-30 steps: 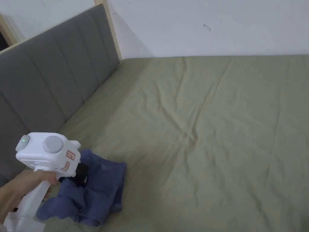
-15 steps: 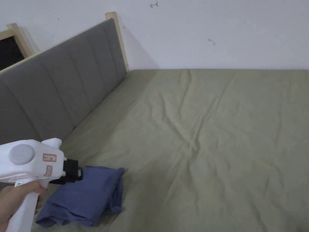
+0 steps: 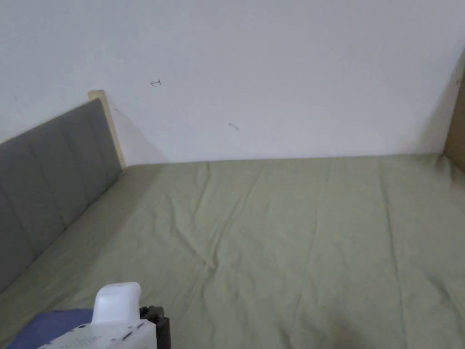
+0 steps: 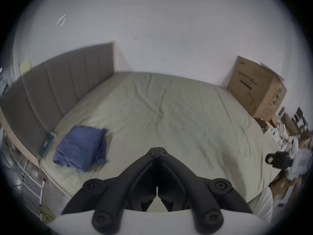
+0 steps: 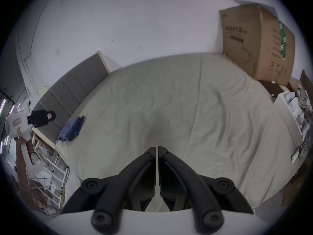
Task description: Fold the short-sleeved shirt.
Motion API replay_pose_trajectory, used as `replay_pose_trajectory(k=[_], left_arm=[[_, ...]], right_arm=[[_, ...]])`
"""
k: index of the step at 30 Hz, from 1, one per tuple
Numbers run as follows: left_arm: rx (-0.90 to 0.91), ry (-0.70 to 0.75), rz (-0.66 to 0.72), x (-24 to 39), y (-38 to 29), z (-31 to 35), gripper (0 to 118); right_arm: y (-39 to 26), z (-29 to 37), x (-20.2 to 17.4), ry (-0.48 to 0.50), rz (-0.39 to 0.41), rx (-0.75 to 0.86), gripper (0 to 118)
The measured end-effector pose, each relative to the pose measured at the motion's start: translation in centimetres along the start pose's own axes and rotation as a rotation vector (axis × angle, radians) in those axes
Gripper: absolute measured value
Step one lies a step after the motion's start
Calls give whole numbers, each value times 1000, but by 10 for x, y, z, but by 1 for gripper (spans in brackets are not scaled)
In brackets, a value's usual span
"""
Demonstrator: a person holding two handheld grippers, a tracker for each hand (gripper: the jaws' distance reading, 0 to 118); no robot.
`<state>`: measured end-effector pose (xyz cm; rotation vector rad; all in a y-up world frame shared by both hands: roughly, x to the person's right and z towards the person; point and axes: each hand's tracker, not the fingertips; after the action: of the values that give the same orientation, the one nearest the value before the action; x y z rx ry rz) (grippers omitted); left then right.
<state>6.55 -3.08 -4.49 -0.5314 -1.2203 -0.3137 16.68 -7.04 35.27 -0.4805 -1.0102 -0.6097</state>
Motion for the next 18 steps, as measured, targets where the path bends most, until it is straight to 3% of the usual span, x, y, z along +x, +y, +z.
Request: replay_pose_trajectory(k=[10,15,17,18], left_arm=[[359,-30,-134,108,-19,89,0],[472,-9,-80,122,-26,116,0],[501,8,-91,122,-28,121,0],[505,6,-102,121,-28,123,0]], right_arm=[[1,81,-21,-219,141,356,3],[-3,102,-37,-305,197,494,6],[-3,107,-40,-308,186,533,22],[-2,110,-40,-300,184,549,43]])
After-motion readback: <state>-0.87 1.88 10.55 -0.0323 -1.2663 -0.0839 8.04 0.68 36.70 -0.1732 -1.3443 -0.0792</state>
